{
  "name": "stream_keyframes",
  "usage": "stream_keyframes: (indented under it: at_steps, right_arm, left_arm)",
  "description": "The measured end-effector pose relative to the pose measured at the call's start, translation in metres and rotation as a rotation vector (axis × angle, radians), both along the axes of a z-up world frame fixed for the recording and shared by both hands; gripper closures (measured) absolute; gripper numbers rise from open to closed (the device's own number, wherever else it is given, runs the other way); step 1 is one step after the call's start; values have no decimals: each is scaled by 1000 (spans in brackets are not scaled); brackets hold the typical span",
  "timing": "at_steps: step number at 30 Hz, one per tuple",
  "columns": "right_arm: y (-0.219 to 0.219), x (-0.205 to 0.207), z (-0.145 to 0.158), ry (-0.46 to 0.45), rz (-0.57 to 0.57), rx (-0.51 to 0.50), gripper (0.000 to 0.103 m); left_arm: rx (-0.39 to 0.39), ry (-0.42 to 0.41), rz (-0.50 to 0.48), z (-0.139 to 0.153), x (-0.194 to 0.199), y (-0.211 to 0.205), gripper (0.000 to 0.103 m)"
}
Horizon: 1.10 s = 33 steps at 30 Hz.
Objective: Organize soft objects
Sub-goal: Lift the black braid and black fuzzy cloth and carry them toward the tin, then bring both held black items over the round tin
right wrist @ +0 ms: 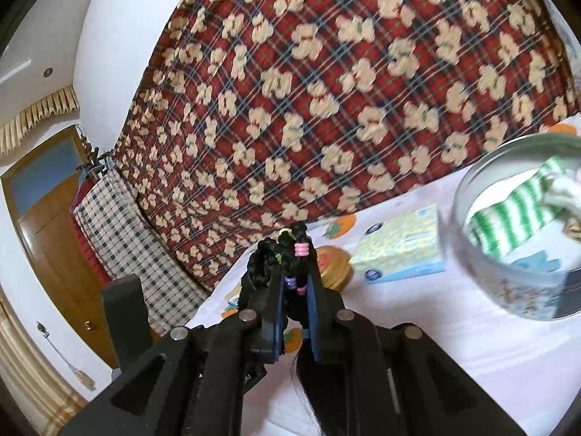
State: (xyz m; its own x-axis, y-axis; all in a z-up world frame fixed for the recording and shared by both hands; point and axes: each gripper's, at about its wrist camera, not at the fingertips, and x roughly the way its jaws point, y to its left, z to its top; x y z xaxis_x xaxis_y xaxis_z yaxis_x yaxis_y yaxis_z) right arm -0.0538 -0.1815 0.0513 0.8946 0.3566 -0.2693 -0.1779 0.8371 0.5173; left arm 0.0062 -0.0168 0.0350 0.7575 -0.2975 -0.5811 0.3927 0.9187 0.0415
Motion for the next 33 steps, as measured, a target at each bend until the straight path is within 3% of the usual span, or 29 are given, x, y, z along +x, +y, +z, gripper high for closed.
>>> stream_keyframes:
  at_steps: [16,33]
  right_arm:
    - [-61,-48,21,-74,-122,5,90]
    - [-101,-77,22,-94,-214,4,90]
  left_arm:
    - [-46,-9,-102,5,-17,-58,72]
    - [-93,7,-180,4,-32,-83,72]
